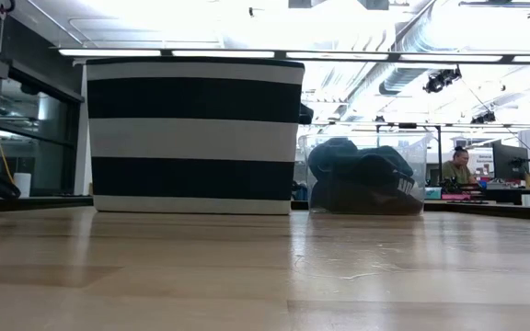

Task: Pick & Place Cloths
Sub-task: Put the white sock into the light blue bin, then return to Home Position

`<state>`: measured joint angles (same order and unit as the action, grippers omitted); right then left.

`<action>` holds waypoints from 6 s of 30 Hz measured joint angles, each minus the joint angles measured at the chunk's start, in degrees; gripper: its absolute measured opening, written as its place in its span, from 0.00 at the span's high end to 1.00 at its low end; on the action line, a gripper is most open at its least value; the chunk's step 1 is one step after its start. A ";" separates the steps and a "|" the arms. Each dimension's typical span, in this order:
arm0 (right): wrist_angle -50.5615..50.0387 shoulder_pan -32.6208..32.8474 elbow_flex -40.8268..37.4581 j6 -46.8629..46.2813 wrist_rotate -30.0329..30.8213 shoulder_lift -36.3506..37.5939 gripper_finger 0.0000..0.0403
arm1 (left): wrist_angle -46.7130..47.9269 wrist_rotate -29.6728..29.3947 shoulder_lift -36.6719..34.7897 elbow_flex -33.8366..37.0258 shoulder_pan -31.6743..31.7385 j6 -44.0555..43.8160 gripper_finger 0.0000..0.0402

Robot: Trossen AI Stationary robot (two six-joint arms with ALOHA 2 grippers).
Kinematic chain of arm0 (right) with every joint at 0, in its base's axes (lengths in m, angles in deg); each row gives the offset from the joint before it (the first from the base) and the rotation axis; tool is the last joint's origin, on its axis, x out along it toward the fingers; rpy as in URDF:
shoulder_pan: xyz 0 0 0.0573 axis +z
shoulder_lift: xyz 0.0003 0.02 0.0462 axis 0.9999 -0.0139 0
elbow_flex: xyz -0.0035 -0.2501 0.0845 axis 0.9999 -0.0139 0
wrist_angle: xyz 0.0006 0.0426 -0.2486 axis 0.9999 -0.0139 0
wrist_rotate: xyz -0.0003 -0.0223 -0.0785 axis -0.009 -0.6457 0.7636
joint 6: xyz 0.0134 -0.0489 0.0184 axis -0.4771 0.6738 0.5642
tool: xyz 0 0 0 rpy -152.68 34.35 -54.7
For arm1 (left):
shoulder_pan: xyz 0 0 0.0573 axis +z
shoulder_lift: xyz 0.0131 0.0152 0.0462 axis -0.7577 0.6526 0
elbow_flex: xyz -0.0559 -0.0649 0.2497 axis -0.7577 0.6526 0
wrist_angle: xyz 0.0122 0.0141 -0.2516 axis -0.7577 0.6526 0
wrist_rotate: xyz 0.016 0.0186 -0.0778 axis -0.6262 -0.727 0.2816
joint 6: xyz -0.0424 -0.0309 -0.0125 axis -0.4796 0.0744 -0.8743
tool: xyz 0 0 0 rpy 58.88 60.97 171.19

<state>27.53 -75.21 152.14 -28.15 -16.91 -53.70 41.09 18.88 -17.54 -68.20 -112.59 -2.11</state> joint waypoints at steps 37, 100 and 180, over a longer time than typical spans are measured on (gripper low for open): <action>24.51 3.18 -26.92 -1.57 0.58 11.13 0.36 | 5.91 -69.68 -21.75 -4.00 -0.07 11.47 0.36; 74.50 -31.61 -64.39 -8.35 -41.71 22.89 0.36 | -46.16 -20.60 -43.75 22.56 52.46 42.52 0.36; 21.84 -23.17 -76.32 11.57 -26.81 71.78 0.36 | -51.17 -26.76 -51.86 38.10 52.46 54.40 0.36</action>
<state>49.36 -98.37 75.81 -16.57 -43.72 18.08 -10.08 -7.88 -69.40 -30.10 -60.13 52.29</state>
